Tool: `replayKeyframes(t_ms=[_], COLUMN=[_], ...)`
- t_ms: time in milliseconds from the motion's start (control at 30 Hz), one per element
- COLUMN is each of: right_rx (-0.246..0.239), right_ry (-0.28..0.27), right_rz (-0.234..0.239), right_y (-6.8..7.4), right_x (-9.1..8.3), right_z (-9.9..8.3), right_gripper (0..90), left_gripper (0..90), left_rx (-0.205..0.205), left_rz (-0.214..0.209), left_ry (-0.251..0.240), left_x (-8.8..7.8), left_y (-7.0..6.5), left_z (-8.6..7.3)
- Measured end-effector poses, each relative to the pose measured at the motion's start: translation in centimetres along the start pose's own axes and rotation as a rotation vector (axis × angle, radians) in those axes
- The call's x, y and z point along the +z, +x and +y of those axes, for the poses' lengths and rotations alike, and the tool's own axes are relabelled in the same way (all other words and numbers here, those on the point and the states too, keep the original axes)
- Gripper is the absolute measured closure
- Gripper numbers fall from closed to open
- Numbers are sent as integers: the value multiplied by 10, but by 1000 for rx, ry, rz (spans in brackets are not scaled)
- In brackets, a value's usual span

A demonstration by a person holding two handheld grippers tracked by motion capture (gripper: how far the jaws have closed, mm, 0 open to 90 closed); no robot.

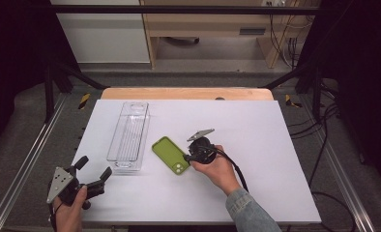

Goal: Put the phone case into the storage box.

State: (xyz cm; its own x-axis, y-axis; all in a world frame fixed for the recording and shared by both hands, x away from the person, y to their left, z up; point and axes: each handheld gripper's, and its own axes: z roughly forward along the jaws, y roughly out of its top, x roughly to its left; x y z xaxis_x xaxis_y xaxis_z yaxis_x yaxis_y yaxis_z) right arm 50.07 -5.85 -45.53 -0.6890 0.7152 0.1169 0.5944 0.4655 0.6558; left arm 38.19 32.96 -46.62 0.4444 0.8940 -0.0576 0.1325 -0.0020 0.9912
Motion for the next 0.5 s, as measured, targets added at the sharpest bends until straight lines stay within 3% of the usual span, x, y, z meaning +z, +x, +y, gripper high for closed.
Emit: replayKeyframes(t_ms=[500], right_rx=[36], right_ry=[38], right_rz=[1], right_y=[-5], right_x=[12], right_z=[-1], right_gripper=[728], left_gripper=[16], left_rx=[3], left_rz=[-13], left_ry=[8], left_x=[2], left_y=[-1], left_z=[-1])
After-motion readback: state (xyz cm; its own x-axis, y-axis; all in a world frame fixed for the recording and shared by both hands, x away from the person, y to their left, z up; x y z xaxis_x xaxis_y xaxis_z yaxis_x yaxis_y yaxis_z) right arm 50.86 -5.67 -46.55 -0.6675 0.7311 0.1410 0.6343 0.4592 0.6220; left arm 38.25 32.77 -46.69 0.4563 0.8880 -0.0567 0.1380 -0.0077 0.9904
